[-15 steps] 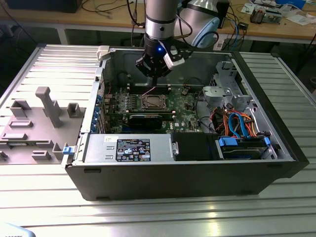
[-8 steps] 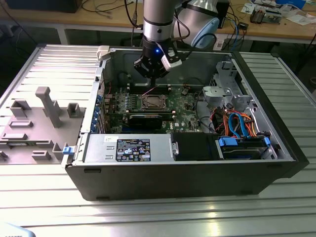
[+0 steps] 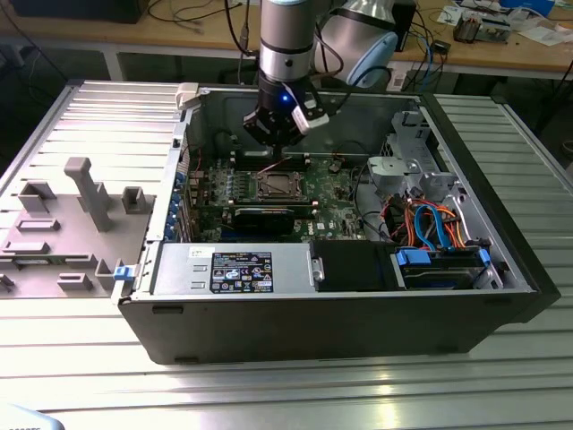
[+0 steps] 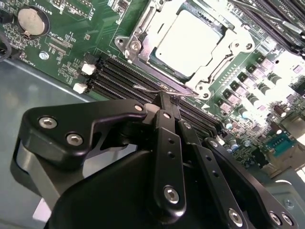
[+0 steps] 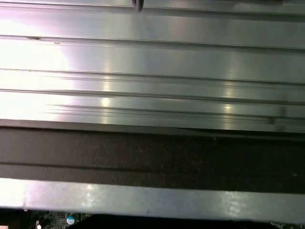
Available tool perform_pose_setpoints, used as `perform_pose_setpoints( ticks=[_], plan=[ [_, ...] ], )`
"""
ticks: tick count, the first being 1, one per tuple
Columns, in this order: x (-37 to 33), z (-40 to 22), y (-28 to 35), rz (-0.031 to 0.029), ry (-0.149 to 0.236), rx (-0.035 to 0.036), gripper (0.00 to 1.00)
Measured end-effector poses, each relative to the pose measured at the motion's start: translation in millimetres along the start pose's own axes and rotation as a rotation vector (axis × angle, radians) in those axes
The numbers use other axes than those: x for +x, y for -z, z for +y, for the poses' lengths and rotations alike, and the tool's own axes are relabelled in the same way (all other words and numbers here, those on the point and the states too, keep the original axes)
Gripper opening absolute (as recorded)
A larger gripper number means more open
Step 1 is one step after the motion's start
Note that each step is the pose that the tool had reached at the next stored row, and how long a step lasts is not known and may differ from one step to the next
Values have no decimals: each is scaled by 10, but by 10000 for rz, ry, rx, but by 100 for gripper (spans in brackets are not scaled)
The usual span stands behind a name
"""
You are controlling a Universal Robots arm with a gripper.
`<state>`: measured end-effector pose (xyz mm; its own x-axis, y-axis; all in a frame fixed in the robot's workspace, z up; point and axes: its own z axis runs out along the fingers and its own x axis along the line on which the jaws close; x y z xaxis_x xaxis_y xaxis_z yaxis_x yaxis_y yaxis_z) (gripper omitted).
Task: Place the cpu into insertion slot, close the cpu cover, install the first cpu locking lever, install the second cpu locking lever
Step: 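Install the second cpu locking lever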
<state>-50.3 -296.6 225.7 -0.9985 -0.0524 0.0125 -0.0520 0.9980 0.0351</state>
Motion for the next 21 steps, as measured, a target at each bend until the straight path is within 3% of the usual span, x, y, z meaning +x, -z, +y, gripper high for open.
perform_pose_setpoints(
  ticks=[11, 21],
  plan=[
    [-153, -14, -168, 5, 0, 8, 11],
    [-198, -39, -238, 8, 2, 10, 11]
  ],
)
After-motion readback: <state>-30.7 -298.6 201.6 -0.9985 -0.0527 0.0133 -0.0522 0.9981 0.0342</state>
